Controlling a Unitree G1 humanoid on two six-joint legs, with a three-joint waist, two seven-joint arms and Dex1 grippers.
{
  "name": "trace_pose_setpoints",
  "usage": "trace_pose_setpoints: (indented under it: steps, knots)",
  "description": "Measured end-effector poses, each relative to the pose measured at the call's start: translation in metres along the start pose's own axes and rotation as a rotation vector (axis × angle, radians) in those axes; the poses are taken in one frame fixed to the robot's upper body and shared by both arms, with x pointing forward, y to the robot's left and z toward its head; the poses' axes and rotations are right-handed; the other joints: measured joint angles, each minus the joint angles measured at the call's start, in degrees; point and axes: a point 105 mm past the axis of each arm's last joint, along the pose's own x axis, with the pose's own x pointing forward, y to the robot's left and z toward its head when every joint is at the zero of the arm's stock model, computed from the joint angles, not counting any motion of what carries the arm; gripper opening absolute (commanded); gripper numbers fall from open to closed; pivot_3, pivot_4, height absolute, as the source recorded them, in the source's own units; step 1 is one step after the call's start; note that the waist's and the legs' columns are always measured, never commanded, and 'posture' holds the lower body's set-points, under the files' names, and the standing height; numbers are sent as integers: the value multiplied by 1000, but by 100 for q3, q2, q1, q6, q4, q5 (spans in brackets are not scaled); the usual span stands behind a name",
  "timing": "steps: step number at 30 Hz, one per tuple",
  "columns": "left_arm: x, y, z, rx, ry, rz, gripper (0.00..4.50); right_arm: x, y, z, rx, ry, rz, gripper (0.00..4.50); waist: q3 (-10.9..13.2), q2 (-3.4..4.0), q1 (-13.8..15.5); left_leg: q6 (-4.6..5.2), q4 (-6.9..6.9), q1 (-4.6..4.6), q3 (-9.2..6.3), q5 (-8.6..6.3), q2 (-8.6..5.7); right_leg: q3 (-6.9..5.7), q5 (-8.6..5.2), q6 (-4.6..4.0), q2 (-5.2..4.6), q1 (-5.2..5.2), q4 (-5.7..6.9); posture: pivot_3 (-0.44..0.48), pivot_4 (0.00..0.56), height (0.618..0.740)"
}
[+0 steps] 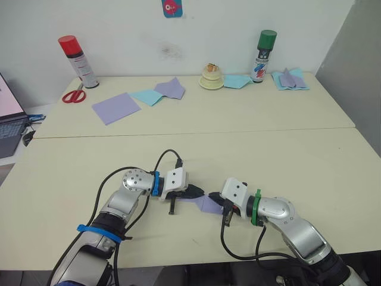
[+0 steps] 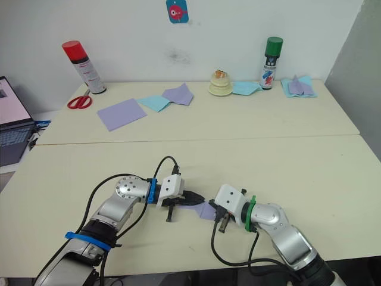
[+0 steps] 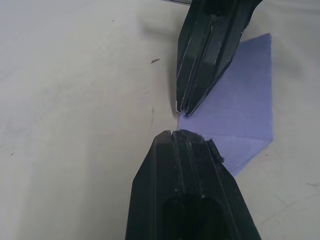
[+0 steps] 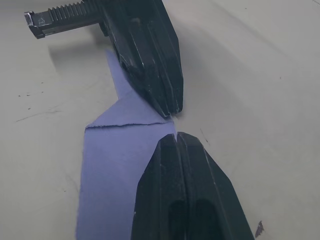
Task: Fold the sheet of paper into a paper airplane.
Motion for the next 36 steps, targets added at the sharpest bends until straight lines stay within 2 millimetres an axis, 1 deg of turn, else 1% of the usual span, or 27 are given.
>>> trace_pose_setpoints:
  steps: [4,6,9,13,15,18,20,22,24,26,28,33,36]
  knots:
    - [0,-1,-1,-5,1,6,0,-6,3,-5,32,20,-3,13,-27,-1,1,1,-1,3,0,0,0,1,0,1,0,2,-1,0,150,740]
    - [0,-1,-2,-7,2,7,0,-15,5,-13,36,54,0,13,-41,0,2,1,-2,6,0,-1,-2,0,-1,2,0,7,-3,0,150,740]
    - [1,-1,-3,-12,5,7,0,-28,4,-21,47,84,-15,13,-61,-10,2,2,-4,14,-1,-1,0,-1,-16,26,0,15,-5,0,150,740]
    - [1,-1,-4,-16,7,7,0,-42,3,-28,97,84,-49,13,-68,-18,5,3,-7,31,-1,-2,0,-1,-18,30,0,34,-12,0,150,740]
    - [1,-1,-4,-17,6,7,0,-49,2,-27,146,39,-80,13,-67,-20,7,3,-8,32,-4,-2,1,-4,-19,31,0,40,-17,0,150,740]
    - [1,0,-2,-20,4,7,0,-49,4,-23,175,2,-82,13,-62,-15,0,3,-9,33,0,-2,2,1,-18,31,0,38,-16,0,150,740]
    - [3,1,0,-31,-4,13,0,-48,2,-15,146,-24,-81,13,-59,-14,1,3,-8,32,-1,-2,1,0,-19,31,0,36,-16,0,150,740]
    - [8,1,3,-44,-19,10,0,-46,-2,-6,115,-46,-80,13,-56,-17,0,3,-7,28,0,-2,0,0,-19,31,0,34,-17,0,150,740]
    - [14,0,8,-44,-32,-3,0,-41,-3,-1,85,-51,-63,13,-52,-23,0,2,-6,9,-2,-1,1,-2,-18,30,1,16,-17,0,150,740]
    - [16,-1,10,-41,-32,-16,0,-35,-1,-4,67,-23,-47,13,-51,-23,0,1,-5,-3,-2,0,0,-2,-4,7,1,2,-14,0,150,740]
    - [16,-2,9,-33,-27,-20,0,-31,1,-17,63,33,-30,13,-51,-23,0,0,-7,-7,-2,0,0,-3,-1,2,1,-2,-15,0,150,740]
    - [9,-2,5,-28,-6,-8,0,-25,0,-14,25,44,-15,13,-53,-23,-16,2,-9,1,-2,-1,5,-1,-3,3,3,2,-14,0,150,740]
    - [-2,0,-1,-52,12,21,0,-25,-1,-15,15,50,-13,13,-54,-23,-25,2,-9,9,-2,-1,5,0,-17,27,3,8,-13,0,150,740]
